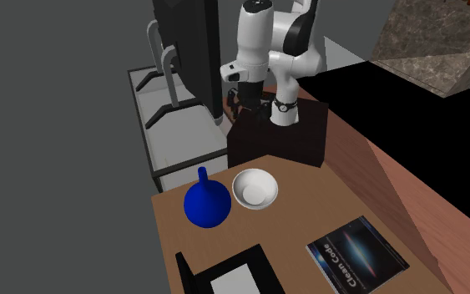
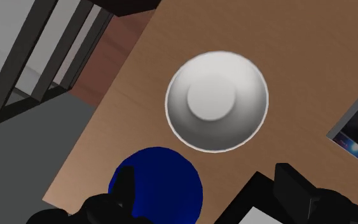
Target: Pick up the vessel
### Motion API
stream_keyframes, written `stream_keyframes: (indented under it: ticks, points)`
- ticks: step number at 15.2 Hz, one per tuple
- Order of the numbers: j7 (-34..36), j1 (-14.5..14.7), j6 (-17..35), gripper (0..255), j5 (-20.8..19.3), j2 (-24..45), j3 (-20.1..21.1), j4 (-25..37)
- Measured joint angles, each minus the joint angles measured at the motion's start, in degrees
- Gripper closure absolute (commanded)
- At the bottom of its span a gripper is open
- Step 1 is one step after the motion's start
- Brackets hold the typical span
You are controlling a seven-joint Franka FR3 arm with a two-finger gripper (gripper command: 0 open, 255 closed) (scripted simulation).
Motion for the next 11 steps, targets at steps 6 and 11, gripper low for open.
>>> stream_keyframes:
  ticks: [6,11]
  points:
    - [-2.21,-0.72,6.74,0,1.49,10.97,-1.81,7.20]
    - [-4.26,-1.60,10.59,0,3.92,21.36,-2.78,16.10]
